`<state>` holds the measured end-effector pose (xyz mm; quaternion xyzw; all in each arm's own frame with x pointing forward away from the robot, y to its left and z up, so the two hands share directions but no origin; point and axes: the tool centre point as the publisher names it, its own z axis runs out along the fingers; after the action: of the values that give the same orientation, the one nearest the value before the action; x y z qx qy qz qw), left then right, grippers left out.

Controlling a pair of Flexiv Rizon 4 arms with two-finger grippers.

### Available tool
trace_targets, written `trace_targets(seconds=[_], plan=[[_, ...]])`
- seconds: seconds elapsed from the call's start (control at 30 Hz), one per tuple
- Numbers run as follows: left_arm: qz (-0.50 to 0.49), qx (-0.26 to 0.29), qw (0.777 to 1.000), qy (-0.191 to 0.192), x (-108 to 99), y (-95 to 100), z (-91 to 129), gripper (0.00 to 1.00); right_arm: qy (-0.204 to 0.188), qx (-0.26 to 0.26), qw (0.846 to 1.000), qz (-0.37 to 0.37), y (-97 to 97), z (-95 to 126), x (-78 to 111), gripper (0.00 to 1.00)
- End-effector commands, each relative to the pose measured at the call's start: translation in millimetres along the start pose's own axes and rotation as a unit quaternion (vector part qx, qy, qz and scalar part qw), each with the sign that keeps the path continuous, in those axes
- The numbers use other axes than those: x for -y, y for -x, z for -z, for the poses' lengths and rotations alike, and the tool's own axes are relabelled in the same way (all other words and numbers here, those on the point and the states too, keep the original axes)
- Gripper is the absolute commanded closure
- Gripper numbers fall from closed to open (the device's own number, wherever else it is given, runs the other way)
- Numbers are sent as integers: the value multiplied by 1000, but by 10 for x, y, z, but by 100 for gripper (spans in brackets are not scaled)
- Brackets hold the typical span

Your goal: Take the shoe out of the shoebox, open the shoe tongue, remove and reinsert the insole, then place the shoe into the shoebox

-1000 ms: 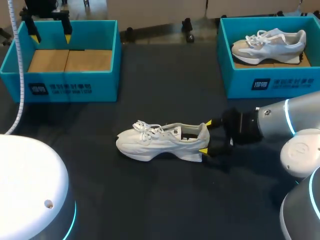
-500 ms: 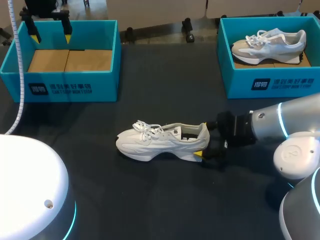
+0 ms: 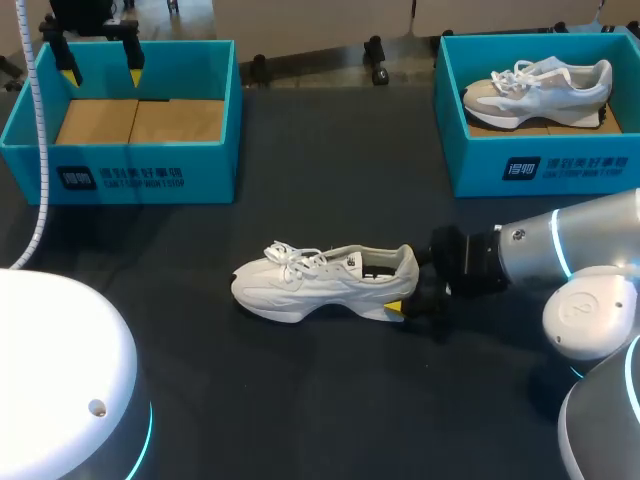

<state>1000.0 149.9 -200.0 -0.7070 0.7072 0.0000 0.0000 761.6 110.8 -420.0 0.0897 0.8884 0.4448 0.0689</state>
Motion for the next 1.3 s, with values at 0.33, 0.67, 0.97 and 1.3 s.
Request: trace_targets(seconds=[0.33,0.67,0.97,1.3], plan=[[0,0,1000,0,0,0,0,0,-19,-24,999,22,186,200,33,100],[0,0,1000,0,0,0,0,0,-18,-42,998,41,288,174,43,100],[0,0,1000,0,0,0,0,0,-9,-49,998,44,304,53,36,100],[0,0,1000,0,0,0,0,0,-12,-47,998,44,303,21,55,100]])
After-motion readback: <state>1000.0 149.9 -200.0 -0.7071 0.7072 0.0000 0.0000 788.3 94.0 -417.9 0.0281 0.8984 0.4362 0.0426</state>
